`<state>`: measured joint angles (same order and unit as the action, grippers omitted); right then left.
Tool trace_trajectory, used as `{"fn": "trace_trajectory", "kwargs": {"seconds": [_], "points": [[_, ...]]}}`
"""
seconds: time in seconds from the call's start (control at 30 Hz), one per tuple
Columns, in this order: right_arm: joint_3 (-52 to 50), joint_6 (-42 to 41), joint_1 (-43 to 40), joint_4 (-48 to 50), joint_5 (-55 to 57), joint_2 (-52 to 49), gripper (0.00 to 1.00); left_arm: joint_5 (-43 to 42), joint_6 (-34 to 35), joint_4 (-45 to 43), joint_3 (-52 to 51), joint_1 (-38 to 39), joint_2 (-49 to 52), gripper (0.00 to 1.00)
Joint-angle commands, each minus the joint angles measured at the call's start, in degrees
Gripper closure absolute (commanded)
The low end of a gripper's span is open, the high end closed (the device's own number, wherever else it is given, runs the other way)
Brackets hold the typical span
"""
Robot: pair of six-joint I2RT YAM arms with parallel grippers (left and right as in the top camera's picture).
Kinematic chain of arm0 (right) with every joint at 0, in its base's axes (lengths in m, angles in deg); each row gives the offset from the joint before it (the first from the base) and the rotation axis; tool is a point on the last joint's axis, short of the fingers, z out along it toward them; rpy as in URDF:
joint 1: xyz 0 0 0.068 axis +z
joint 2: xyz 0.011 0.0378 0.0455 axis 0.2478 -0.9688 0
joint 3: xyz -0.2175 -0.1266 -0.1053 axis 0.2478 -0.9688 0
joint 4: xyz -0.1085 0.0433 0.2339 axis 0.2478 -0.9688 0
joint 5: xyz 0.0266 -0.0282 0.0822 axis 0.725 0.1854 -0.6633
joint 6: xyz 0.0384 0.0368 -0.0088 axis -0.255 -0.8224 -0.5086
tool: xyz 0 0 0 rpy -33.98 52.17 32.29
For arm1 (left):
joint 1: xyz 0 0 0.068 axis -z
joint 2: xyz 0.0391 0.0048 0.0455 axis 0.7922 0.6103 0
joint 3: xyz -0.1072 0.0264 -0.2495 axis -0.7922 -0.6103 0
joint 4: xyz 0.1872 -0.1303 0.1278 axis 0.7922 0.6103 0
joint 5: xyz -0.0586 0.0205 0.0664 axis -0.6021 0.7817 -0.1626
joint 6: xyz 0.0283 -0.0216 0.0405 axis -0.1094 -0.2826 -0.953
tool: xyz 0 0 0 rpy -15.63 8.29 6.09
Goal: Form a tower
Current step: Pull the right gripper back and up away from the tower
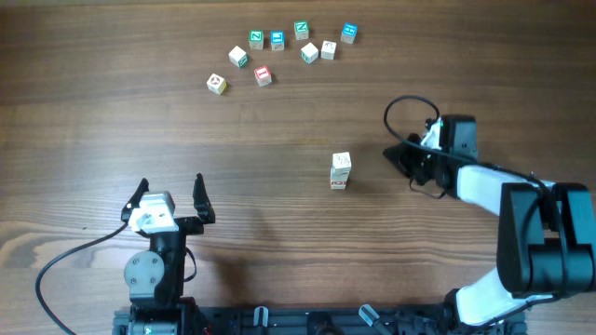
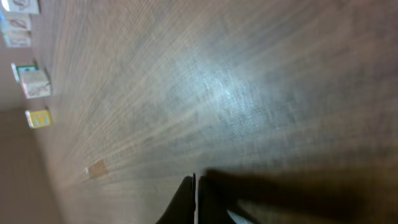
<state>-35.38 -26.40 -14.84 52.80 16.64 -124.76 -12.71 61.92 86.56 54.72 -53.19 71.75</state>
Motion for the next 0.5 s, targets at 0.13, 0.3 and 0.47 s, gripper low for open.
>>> {"fn": "trace_trajectory", "kwargs": {"seconds": [0.13, 0.3, 0.47], "points": [[23.39, 18.05, -0.66, -28.59, 12.24, -0.85, 0.83, 0.76, -1.05, 0.02, -0.17, -0.33, -0.28, 0.00], [28.65, 20.70, -0.66, -28.96, 22.73, -0.87, 0.00, 0.76, -1.05, 0.02, -0.17, -0.33, -0.28, 0.00], [28.59, 20.70, -0.66, -28.98, 23.67, -0.87, 0.00, 0.76, -1.05, 0.02, -0.17, -0.33, -0.28, 0.00]]}}
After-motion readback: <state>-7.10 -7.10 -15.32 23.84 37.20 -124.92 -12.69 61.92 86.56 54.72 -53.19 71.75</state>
